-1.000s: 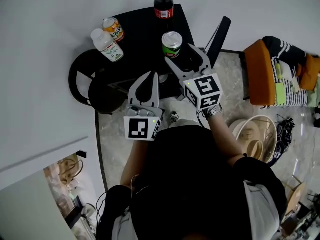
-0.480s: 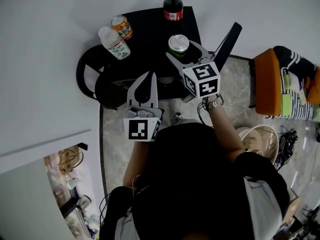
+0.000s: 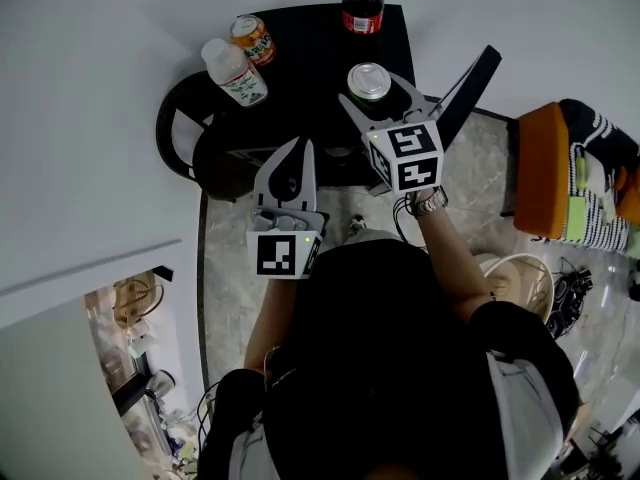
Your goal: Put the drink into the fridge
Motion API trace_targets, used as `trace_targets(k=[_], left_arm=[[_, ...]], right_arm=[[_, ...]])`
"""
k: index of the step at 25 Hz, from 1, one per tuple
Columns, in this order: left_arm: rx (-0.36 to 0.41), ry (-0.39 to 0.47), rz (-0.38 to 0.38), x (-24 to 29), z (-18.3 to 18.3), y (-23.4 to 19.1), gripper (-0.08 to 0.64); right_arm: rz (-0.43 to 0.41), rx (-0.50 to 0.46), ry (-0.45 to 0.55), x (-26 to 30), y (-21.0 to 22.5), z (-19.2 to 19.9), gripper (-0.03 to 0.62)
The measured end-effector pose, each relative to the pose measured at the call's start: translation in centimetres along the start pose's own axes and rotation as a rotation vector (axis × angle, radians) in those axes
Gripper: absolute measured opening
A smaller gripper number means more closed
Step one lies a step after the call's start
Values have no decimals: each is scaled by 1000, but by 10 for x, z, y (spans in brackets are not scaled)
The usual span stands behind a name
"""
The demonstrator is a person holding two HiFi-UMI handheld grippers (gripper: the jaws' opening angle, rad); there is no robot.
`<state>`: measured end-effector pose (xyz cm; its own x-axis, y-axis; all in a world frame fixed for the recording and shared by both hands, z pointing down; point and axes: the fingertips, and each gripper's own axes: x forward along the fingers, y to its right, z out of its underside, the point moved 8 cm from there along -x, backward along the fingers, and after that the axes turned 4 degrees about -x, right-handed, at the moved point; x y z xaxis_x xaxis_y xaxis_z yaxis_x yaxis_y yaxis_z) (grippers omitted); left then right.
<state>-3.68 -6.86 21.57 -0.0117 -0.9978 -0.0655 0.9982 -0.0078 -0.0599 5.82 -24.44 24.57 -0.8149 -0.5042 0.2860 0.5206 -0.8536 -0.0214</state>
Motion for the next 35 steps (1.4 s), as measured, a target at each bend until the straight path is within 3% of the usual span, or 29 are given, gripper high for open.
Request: trace_targets(k=[22, 35], left_arm=[[17, -7, -32, -29, 0, -8, 9], [-16, 10, -47, -88, -3, -36, 9]], right_arm=[[8, -12, 3, 0, -1, -1, 319], [20, -25, 77, -22, -44, -24, 319]])
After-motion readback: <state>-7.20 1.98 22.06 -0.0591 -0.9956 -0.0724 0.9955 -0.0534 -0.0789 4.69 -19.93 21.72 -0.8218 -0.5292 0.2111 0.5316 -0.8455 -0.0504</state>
